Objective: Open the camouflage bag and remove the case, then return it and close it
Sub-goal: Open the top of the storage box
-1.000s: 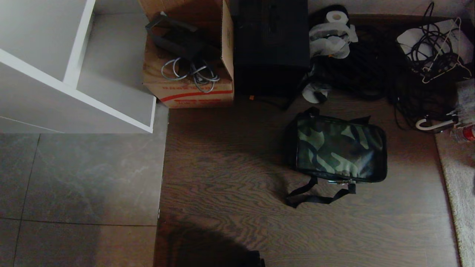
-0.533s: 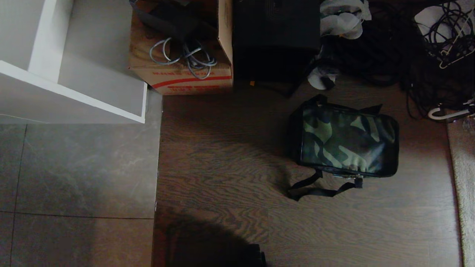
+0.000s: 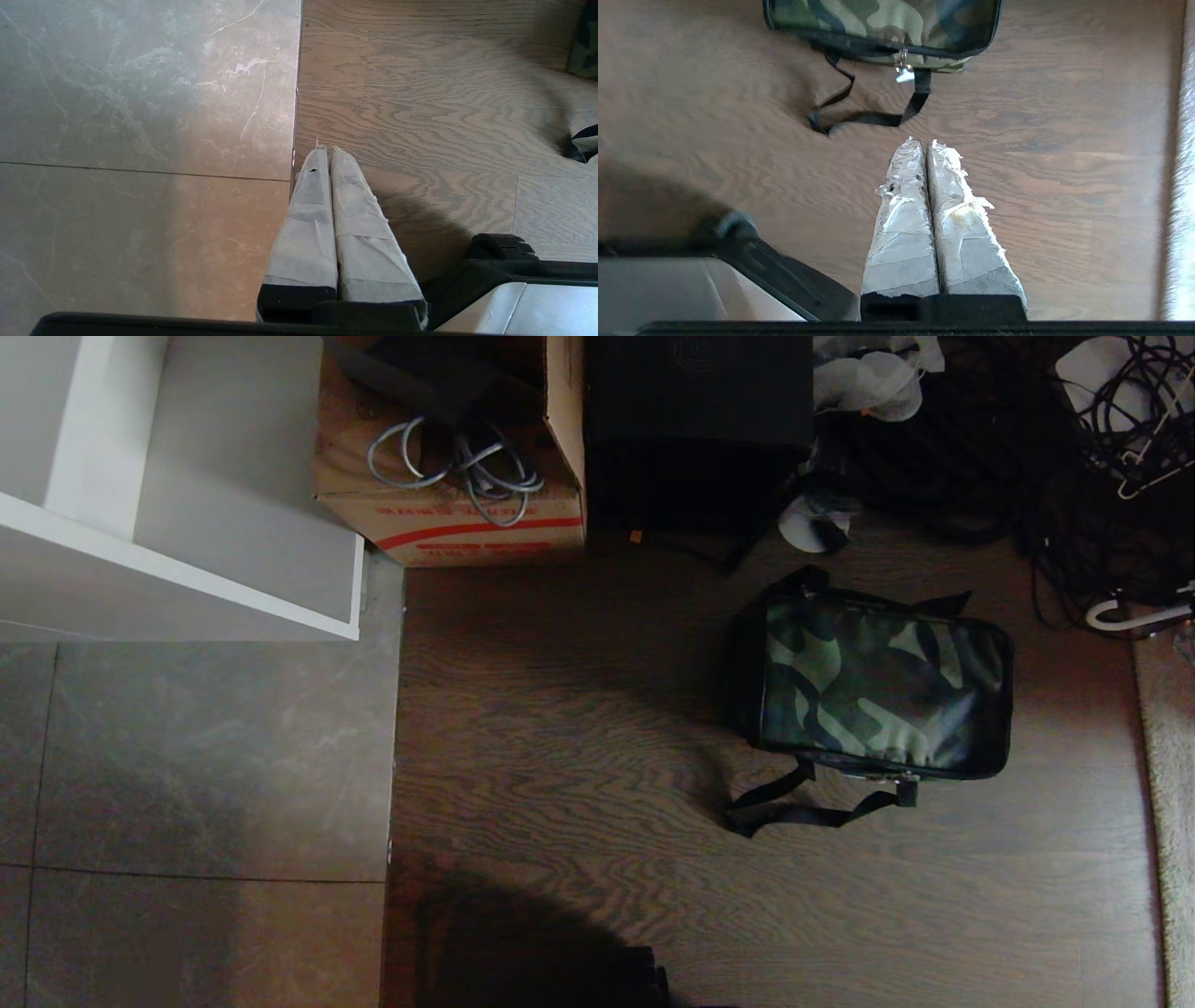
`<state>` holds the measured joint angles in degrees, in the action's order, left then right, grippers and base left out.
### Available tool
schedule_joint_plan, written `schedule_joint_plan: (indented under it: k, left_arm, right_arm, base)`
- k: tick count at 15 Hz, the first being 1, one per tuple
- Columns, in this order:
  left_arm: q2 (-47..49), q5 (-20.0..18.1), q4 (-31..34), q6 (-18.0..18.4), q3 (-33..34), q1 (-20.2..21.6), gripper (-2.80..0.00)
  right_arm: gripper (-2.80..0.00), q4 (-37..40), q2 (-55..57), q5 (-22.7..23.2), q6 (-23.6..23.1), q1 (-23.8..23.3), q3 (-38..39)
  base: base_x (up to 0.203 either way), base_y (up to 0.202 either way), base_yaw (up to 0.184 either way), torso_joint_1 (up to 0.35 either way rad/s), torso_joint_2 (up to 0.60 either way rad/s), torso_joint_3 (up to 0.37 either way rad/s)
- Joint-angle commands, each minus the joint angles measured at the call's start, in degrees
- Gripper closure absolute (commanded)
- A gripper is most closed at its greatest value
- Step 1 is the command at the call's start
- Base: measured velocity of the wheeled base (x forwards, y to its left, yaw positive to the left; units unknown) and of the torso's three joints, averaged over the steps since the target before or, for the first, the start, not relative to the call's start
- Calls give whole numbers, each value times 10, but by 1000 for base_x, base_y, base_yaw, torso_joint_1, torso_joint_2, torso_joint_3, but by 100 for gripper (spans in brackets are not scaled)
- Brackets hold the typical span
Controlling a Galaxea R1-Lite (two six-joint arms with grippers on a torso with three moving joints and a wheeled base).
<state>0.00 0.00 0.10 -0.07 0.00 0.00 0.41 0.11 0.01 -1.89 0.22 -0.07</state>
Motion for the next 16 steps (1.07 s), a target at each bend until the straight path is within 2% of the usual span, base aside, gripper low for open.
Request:
schedule_joint_plan:
  k: [1, 4, 7, 9, 11, 14, 16]
  left_arm:
    - [1, 0, 0, 0, 0, 0, 0]
    - [1, 0, 0, 0, 0, 0, 0]
    - [1, 0, 0, 0, 0, 0, 0]
    - [1, 0, 0, 0, 0, 0, 0]
    - [1, 0, 0, 0, 0, 0, 0]
    - [1, 0, 0, 0, 0, 0, 0]
    - [0, 0, 0, 0, 0, 0, 0]
  right_arm:
    - [0, -3, -1, 5, -15, 0, 1]
    - [0, 14, 0, 4, 9, 0, -24]
    - [0, 107, 57, 33, 29, 0, -132]
    - [0, 150, 184, 55, 55, 0, -194]
    - [0, 162, 326, 91, 73, 1, -234]
    - [0, 110, 540, 127, 91, 2, -270]
    - [0, 39, 687, 139, 103, 2, -293]
  base:
    - [0, 0, 0, 0, 0, 0]
    - [0, 0, 0, 0, 0, 0]
    - [0, 0, 0, 0, 0, 0]
    - [0, 0, 0, 0, 0, 0]
    - [0, 0, 0, 0, 0, 0]
    - [0, 0, 0, 0, 0, 0]
    - [0, 0, 0, 0, 0, 0]
